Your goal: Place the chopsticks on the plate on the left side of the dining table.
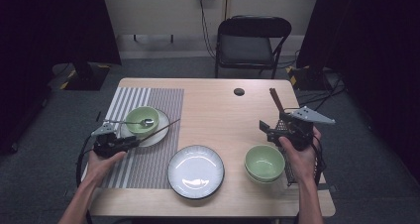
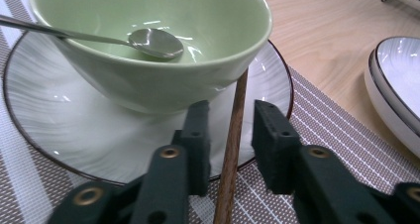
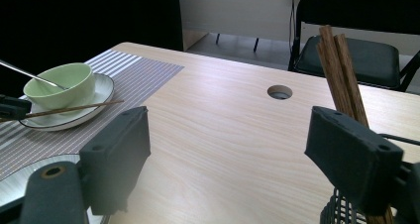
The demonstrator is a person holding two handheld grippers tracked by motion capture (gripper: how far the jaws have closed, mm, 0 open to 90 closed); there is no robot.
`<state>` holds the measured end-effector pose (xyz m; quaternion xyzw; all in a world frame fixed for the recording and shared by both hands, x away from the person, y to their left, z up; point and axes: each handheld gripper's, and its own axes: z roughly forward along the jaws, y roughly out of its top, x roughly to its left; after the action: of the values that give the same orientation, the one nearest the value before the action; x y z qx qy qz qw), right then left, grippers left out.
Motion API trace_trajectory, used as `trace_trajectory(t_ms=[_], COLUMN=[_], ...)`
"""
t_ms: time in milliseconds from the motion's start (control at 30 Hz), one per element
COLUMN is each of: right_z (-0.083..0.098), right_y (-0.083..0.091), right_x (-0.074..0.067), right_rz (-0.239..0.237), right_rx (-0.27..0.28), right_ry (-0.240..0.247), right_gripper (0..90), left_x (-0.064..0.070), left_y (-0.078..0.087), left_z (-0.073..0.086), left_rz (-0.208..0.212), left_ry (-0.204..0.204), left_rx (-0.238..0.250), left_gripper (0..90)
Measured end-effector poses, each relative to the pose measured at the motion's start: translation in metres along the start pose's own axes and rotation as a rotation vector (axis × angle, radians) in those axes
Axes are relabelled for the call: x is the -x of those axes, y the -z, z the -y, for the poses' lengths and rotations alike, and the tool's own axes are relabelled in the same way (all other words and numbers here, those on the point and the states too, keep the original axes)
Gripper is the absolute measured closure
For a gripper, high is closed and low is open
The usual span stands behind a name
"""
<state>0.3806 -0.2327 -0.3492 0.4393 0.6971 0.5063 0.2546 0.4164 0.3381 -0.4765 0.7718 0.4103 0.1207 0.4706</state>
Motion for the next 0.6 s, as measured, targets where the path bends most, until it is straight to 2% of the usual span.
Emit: trace_trajectory(t_ms=[200,267,300,367,433,500,600], right_z=[-0.003,-0.005,-0.007,-0.011,-0.016,-0.022,-0.028], right_y=[-0.003,-0.003,-0.004,-0.006,-0.009,-0.011,-0.015], right_x=[0.004,0.005,0.005,0.007,0.009,0.013,0.02], right_rz=[-0.01,-0.009,-0.003,-0.004,-0.002,-0.007,-0.01], right_rx=[-0.01,0.018,0.015,0.006,-0.007,-0.02,-0.023], right_ry=[-0.002,-0.005,-0.003,0.009,0.005,-0.001,-0.018], right_gripper=[19.4,22.5,22.9,23.8,26.6,29.6,32.9], left_x=[0.004,0.008,0.01,0.013,0.015,0.017,0.02], left_y=[0.008,0.011,0.011,0.012,0.011,0.011,0.011], left_z=[-0.006,-0.009,-0.01,-0.013,-0.015,-0.016,-0.017], left_rz=[-0.016,-0.005,0.003,-0.003,0.011,0.016,0.024], left_ry=[0.007,0.002,-0.006,-0.016,-0.011,-0.027,-0.019], left_rx=[0.045,0.054,0.059,0.058,0.061,0.055,0.059], left_gripper=[56.7,54.3,53.7,52.0,50.1,50.2,48.3])
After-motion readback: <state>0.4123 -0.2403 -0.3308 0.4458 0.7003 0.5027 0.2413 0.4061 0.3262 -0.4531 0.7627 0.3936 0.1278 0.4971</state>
